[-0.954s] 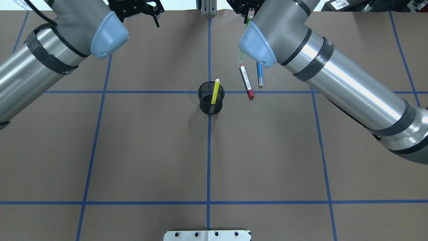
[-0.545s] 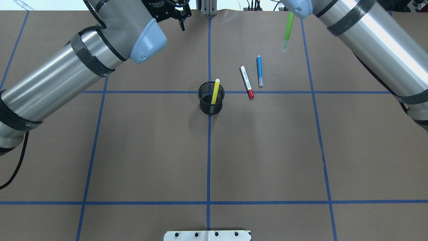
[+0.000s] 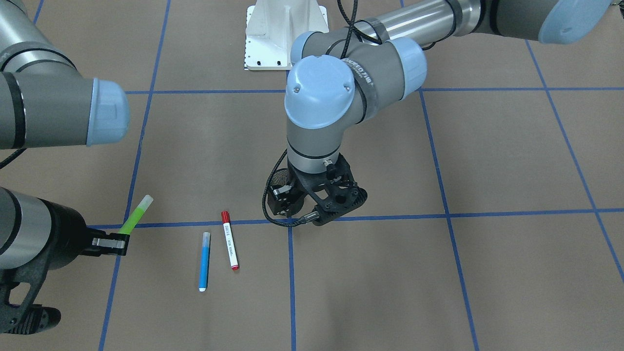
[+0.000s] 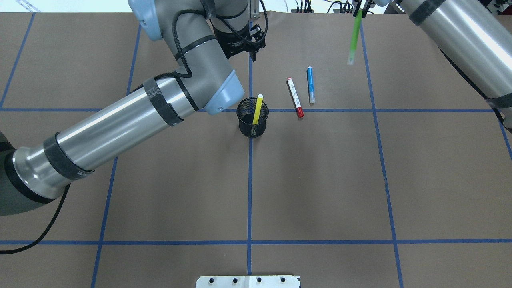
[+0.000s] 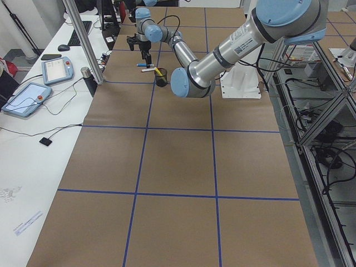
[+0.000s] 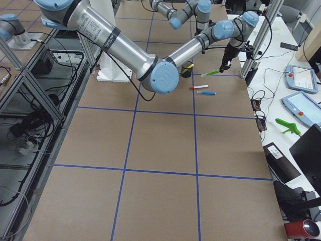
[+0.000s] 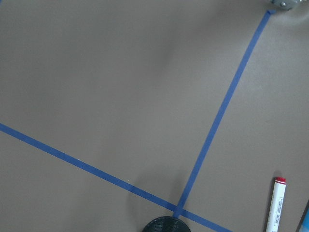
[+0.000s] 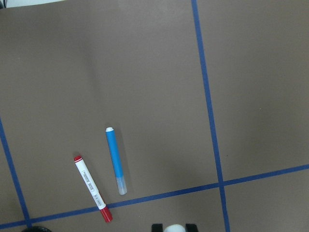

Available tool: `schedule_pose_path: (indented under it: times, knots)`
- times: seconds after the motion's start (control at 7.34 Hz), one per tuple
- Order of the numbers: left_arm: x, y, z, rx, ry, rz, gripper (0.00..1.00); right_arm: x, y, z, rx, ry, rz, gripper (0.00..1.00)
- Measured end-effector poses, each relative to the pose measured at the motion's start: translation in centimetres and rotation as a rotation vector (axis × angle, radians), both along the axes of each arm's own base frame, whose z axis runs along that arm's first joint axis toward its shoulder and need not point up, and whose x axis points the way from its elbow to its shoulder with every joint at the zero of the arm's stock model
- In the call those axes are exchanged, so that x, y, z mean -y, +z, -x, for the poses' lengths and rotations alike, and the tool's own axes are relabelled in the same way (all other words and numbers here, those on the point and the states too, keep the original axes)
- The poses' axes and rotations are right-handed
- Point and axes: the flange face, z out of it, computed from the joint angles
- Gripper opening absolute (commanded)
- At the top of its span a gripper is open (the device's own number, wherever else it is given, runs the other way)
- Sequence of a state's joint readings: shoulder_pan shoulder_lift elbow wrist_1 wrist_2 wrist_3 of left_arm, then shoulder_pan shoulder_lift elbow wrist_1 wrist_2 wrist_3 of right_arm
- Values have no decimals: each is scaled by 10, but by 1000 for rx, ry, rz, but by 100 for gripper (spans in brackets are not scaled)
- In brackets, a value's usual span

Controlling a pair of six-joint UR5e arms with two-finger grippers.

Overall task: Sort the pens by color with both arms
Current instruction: 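Hold the green highlighter aloft while the left gripper lowers toward the yellow highlighter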

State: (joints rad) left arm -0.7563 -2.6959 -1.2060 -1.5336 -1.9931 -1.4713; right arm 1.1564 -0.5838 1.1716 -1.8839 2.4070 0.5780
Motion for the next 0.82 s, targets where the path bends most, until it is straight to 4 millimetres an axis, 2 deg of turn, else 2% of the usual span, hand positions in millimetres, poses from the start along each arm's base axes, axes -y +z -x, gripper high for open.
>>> schedule_pose_path:
  times: [0.14,0.27,0.41,0.68,0.82]
  knots:
    - [-10,0,-22,7,-7,-14,98,10,15,5,51,-16,-35,19]
    - [-20,1,-37,14,-9,-23,93,21,31,7,80,-24,-73,19]
    - [-29,2,-49,19,-4,-25,84,29,43,6,98,-25,-104,19]
    - [-46,2,-69,30,-12,-29,61,35,44,4,124,-24,-161,19]
    - [-50,3,-74,35,-16,-32,60,35,41,6,135,-26,-187,19]
